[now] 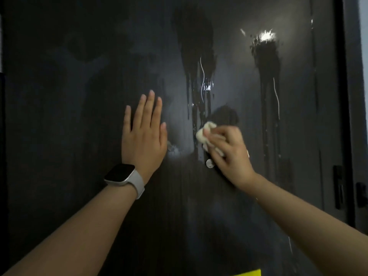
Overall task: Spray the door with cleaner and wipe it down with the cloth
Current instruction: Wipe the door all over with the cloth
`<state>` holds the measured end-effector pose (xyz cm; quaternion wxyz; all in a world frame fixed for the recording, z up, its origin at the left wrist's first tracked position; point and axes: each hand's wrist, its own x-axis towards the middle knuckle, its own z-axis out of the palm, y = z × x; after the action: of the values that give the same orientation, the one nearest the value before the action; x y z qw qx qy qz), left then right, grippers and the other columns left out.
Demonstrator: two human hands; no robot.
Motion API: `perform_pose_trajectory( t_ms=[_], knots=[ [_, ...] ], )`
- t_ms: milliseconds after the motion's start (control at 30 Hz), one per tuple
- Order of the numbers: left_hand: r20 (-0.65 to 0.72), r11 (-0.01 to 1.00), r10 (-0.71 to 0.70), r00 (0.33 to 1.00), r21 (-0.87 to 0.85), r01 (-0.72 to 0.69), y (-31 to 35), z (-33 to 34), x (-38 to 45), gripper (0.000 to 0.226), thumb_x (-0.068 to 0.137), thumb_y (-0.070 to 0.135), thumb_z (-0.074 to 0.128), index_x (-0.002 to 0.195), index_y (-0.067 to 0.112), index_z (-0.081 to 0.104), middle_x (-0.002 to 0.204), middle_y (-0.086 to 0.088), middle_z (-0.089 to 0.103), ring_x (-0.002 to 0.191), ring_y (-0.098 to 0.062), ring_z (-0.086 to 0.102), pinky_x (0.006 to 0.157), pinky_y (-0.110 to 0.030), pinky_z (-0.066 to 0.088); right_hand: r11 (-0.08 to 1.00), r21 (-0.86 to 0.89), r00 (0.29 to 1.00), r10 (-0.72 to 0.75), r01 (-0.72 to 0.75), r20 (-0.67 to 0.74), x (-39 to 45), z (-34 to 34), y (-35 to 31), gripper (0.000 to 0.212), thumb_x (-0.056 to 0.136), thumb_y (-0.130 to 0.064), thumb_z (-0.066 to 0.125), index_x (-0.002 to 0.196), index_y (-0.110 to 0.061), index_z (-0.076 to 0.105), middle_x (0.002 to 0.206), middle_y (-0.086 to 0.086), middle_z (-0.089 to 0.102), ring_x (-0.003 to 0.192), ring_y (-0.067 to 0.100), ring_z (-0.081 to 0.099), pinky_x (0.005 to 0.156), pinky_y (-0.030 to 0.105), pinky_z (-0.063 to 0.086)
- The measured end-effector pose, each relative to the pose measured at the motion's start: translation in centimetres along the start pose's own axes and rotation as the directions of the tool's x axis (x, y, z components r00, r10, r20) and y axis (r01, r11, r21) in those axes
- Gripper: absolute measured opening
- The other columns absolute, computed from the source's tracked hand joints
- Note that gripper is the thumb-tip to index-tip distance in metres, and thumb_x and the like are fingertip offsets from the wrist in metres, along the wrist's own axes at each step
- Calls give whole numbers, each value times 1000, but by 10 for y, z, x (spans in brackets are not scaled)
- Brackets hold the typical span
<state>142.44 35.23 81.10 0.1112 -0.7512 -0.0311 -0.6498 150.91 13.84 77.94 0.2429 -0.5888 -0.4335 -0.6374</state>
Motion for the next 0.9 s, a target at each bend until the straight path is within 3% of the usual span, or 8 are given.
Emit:
perform_pose_trajectory(
  t_ms=[100, 200, 300, 400, 500, 667, 800, 900],
  knots=[
    [-34, 1000, 12, 999, 1, -12, -2, 0, 1, 56, 103, 32, 23, 155, 11, 18, 163, -8, 13, 151, -23, 10, 122, -48, 9, 991, 2, 985, -131, 131, 116, -21, -21, 13, 33, 87, -6, 63, 120, -6, 66, 112, 7, 53, 100, 25, 51, 90, 29, 39],
    [-51, 1000, 9, 999, 6, -8, 1, 1, 3, 56, 103, 32, 24, 155, 11, 18, 163, -9, 13, 151, -23, 10, 122, -48, 9, 996, 26, 996, 82, -81, -32, -18, -30, 17, 26, 86, -6, 63, 111, -10, 71, 102, 8, 58, 94, 28, 55, 85, 29, 42],
    [-58, 1000, 13, 998, 6, -13, 0, 2, 2, 56, 103, 32, 23, 155, 11, 19, 163, -8, 13, 151, -22, 10, 122, -48, 9, 963, 121, 955, 258, -242, -148, -16, -4, -18, 22, 84, -4, 63, 103, -8, 74, 98, 0, 53, 93, 23, 53, 83, 21, 40],
    [-63, 1000, 18, 998, -8, -18, -1, 2, 2, 56, 102, 32, 24, 155, 11, 19, 163, -8, 13, 151, -22, 10, 122, -48, 9, 996, 84, 1000, 6, -7, 11, -36, 19, -47, 35, 83, 1, 58, 117, -4, 68, 103, 2, 49, 96, 16, 47, 86, 19, 37],
    [-69, 1000, 17, 997, -18, -19, 0, 1, 1, 56, 103, 32, 24, 155, 11, 19, 163, -8, 13, 151, -22, 11, 122, -49, 10, 982, 20, 970, -188, 187, 152, -47, 6, -36, 36, 91, 0, 46, 125, -4, 58, 106, 8, 49, 92, 26, 50, 82, 31, 41],
    [-75, 1000, 16, 997, -17, -17, -1, 1, 2, 56, 103, 32, 24, 155, 11, 18, 163, -9, 13, 151, -23, 10, 122, -49, 9, 998, -51, 999, -41, 42, 36, -45, 9, -40, 39, 84, 6, 52, 121, -1, 64, 108, 8, 51, 94, 26, 53, 94, 19, 33],
    [-93, 999, 28, 995, -20, -30, -1, 2, 7, 57, 102, 31, 25, 155, 10, 19, 163, -9, 12, 151, -23, 10, 122, -49, 9, 985, -13, 980, -168, 171, 109, -21, 13, -39, 41, 85, 6, 54, 124, -1, 63, 111, 8, 50, 100, 23, 50, 90, 25, 39],
    [-102, 1000, 23, 995, -19, -25, -2, 4, 6, 58, 102, 32, 25, 155, 11, 19, 163, -8, 12, 151, -22, 10, 121, -49, 11, 998, -6, 995, 55, -55, -85, 24, 12, -20, 40, 79, 8, 56, 113, -8, 70, 102, 8, 53, 96, 18, 47, 87, 12, 33]
  ],
)
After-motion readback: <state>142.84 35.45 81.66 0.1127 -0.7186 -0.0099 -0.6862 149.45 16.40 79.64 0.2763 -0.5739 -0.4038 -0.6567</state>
